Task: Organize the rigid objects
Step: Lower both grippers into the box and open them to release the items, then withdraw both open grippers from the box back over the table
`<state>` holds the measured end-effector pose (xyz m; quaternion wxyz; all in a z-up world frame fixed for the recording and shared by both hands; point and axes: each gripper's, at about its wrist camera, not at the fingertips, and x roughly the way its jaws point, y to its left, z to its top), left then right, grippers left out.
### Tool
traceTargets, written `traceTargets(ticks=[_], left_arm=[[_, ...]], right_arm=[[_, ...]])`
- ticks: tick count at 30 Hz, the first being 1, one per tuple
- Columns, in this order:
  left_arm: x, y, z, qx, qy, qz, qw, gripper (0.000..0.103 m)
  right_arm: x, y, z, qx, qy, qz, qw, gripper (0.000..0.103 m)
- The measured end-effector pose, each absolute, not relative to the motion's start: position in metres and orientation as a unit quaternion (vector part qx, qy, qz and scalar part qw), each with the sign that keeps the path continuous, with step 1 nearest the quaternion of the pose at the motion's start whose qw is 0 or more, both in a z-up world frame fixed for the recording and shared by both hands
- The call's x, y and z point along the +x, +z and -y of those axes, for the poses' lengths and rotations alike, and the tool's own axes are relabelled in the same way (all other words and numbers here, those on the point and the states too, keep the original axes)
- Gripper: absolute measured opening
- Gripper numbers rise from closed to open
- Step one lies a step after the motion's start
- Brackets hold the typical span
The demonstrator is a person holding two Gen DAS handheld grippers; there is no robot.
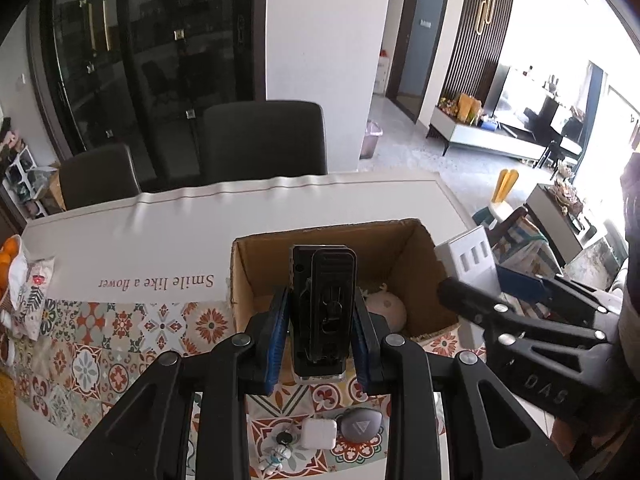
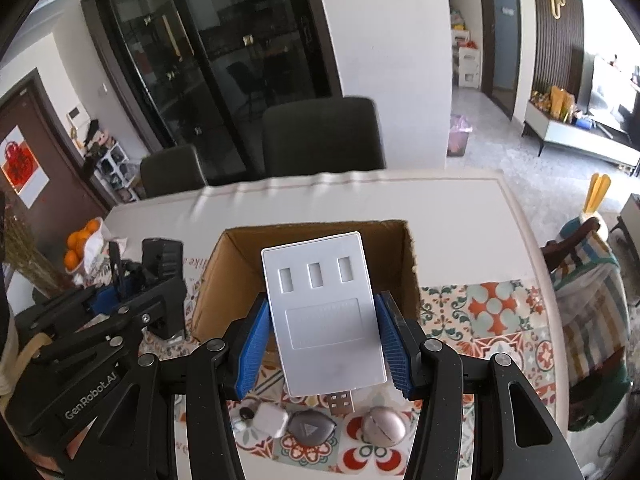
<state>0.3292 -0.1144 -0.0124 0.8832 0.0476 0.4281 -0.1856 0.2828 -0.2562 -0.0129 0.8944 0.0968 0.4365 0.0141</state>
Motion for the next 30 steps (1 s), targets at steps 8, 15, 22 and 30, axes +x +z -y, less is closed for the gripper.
traceTargets(ticks=[8,15,22,30], left_arm=[[0.36,-0.032,0.124,0.053,-0.183,-0.468,0.863,0.029],[0.371,-0.039,0.126,0.061,-0.171,-0.473,0.862,0.03],[0.364,-0.038,0.109,0.065,-0.14,-0.465,0.872,0.052],[0.355,-0.031,0.091,0.065,-0.117,-0.457,0.88,0.061]], right_arm=[[0.311,-0.03,0.259,0.099,0.006,-0.467,0.879,0.052],[0.321,-0.036,0.263,0.098,-0.002,-0.475,0.874,0.052],[0.324,-0.037,0.26,0.097,0.0,-0.478,0.873,0.052],[0.328,-0.039,0.251,0.09,0.002,-0.48,0.873,0.065]])
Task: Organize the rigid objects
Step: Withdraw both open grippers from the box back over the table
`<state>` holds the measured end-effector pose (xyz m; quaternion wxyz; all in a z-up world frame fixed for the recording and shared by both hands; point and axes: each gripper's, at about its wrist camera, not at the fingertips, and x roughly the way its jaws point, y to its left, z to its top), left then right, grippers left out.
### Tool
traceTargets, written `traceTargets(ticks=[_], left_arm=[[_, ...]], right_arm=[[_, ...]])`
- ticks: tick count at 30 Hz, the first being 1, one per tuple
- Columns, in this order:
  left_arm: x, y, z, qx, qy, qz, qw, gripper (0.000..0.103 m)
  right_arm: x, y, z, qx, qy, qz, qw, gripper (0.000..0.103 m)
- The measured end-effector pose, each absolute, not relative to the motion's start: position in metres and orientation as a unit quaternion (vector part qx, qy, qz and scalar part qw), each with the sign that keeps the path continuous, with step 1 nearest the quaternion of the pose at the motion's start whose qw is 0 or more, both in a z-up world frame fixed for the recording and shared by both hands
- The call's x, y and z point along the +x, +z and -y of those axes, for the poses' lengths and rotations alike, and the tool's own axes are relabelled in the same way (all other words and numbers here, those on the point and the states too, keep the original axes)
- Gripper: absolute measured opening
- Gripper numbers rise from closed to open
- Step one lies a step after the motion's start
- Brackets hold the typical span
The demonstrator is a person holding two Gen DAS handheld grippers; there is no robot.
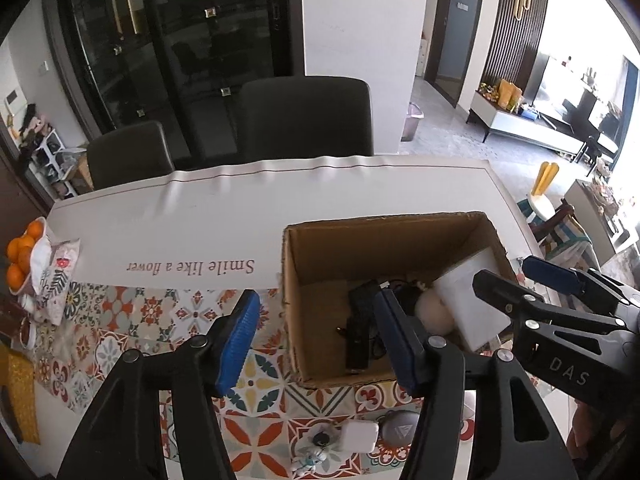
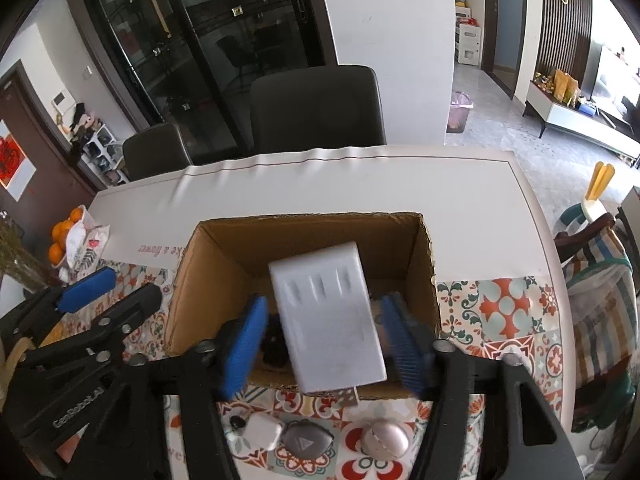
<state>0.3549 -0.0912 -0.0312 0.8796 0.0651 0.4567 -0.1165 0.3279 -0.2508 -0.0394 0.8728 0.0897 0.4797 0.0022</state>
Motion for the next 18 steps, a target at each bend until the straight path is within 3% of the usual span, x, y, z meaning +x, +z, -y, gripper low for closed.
traceTargets(ticks=[18], left_arm=[[0.313,-0.022,0.084,0.068,-0.116,-0.442,0.887,0.068]], right_arm=[[0.281,-0.023,0.254,0.083,-0.003,-0.457,0.886,0.067]])
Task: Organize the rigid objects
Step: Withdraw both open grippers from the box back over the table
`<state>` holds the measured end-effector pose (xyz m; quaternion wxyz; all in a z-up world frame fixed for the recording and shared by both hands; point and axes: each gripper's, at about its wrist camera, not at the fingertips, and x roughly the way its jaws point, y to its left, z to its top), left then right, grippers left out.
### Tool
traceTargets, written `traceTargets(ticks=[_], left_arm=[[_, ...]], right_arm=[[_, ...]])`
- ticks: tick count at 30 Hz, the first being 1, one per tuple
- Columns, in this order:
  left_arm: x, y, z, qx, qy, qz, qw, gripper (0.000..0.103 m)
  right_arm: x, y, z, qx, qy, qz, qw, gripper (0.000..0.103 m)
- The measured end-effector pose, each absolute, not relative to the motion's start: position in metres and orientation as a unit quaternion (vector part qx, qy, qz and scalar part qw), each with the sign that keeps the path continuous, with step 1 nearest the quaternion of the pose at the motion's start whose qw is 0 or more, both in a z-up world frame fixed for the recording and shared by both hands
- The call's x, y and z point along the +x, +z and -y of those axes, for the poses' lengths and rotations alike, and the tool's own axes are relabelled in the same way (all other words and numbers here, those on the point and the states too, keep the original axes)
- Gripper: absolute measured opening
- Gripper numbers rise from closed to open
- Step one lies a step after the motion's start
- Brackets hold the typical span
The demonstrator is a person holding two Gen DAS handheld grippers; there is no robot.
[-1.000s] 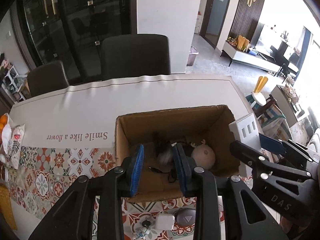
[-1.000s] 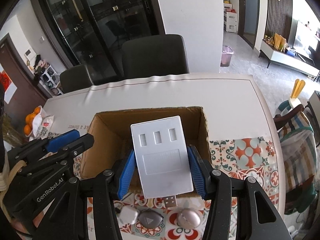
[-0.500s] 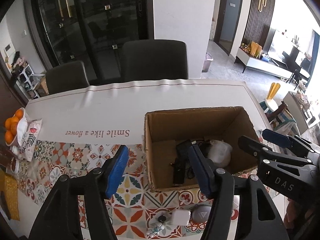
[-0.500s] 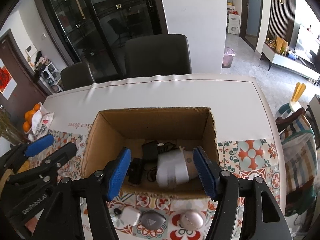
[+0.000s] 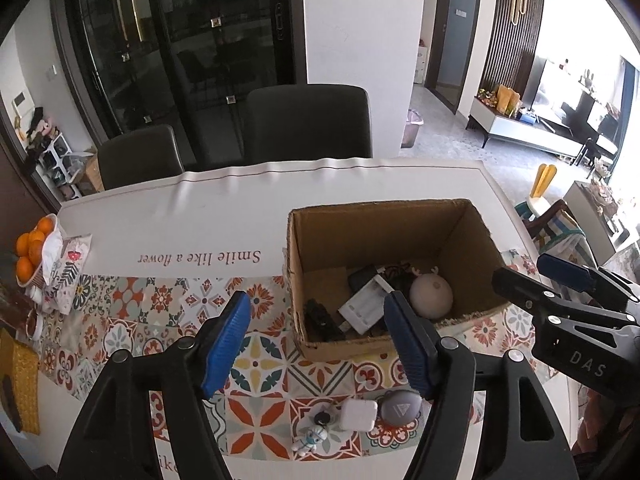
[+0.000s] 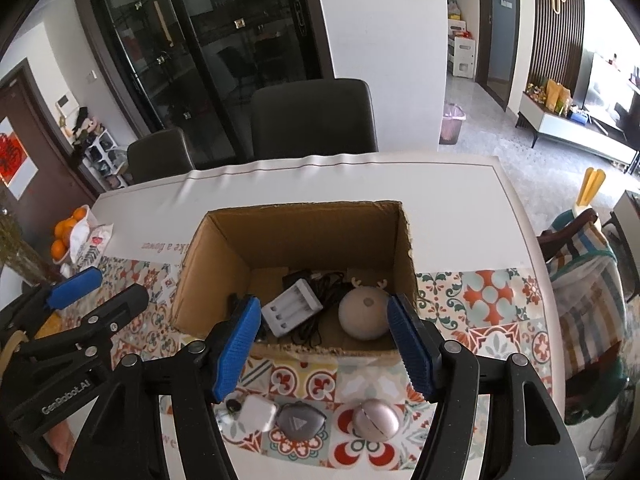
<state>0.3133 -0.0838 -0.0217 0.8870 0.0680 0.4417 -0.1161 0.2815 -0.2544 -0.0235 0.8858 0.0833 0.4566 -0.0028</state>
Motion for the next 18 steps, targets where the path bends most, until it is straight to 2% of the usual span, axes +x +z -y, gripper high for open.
traceTargets(ticks=[14,18], left_arm=[[0.274,-0.025,0.091,0.073,-0.122,-0.434,0.89,0.076],[0.263,-0.027,0.094,0.071,-0.128,-0.43,0.891,0.085]], right_arm=[[0.242,-0.023,0.266,0.095,0.006,-0.446,0.89,0.072],[0.23,-0.027,0.271,0.098,0.008,-0.442,0.891,0.077]])
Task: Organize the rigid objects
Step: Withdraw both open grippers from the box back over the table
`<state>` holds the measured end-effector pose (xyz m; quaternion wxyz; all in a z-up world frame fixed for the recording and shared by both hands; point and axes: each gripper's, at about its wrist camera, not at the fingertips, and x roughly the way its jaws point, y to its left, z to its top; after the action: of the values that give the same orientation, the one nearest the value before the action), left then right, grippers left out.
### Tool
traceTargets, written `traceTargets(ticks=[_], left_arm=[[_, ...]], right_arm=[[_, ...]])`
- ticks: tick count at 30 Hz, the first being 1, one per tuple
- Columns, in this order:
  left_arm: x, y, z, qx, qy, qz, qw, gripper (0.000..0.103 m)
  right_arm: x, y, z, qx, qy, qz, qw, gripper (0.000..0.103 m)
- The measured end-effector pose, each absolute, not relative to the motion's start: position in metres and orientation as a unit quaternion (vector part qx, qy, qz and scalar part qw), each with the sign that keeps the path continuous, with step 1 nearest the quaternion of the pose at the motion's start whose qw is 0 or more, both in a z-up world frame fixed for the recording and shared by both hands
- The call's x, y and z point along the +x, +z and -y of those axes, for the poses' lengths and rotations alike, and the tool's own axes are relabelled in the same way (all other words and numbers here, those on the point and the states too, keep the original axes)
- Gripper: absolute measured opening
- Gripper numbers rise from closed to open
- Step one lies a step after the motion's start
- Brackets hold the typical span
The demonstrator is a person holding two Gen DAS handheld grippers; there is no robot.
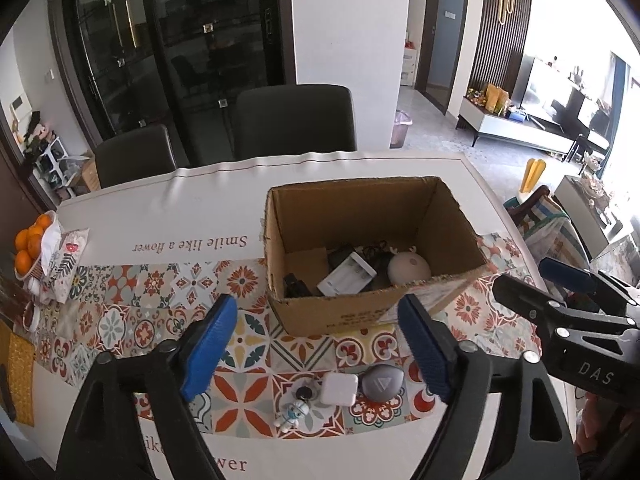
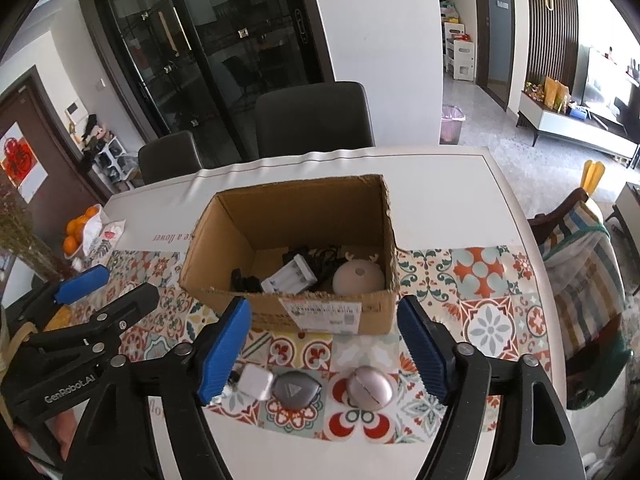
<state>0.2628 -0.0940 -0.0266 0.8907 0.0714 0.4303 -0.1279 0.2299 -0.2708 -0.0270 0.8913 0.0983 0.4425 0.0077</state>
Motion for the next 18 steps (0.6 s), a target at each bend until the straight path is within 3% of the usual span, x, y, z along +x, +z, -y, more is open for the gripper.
traceTargets(ticks=[18], left_arm=[[0.233,-0.082,0.107,0.1,-0.114,-0.465,0.872,0.091]], right_arm=[[0.197,-0.08,0.275,0.07,0.014,-0.482,0.873,0.082]])
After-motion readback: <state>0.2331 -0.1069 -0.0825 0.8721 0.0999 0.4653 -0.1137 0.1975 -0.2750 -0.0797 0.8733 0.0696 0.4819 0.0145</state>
